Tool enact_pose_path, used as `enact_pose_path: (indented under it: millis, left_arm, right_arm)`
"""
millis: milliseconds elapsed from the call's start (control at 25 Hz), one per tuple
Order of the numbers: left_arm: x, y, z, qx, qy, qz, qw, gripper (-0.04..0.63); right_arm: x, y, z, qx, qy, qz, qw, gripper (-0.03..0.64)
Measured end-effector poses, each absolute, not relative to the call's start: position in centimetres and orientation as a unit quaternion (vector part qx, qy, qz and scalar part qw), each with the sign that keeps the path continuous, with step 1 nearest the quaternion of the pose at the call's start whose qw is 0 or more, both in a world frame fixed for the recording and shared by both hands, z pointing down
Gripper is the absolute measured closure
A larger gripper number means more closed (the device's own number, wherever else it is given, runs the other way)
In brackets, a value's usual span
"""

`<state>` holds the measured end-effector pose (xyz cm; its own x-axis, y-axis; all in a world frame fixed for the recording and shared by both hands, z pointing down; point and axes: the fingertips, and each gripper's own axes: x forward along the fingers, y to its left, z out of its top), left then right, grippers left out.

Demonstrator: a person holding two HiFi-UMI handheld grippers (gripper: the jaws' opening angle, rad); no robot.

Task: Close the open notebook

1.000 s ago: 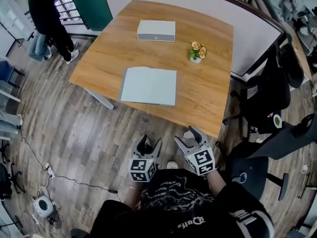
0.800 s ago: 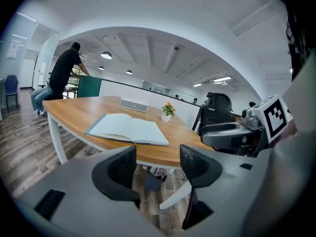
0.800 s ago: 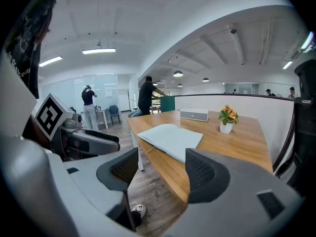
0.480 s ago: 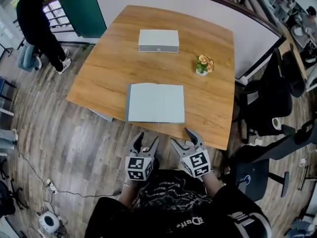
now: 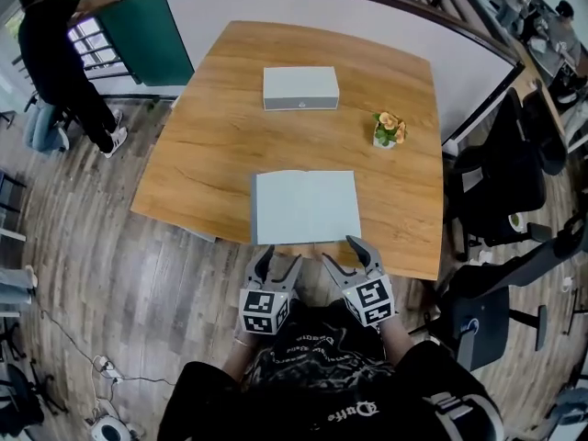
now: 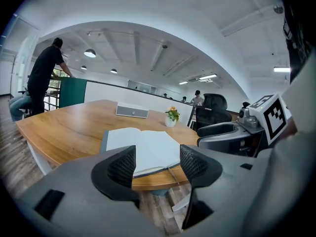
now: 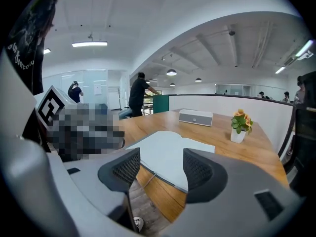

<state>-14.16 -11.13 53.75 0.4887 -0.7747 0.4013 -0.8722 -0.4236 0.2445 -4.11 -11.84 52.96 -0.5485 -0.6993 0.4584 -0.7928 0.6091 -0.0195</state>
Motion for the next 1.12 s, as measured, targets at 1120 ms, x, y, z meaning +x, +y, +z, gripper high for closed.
enact_pose_path:
  millis: [1120]
  left_arm:
    - [-22.2,-17.3,59.1,0.631,-0.690,0.164,0.313,0.279]
  right_arm:
    - [-4.8,-19.7,52.6,0.361,-0.901,0.097,0.218,0.356]
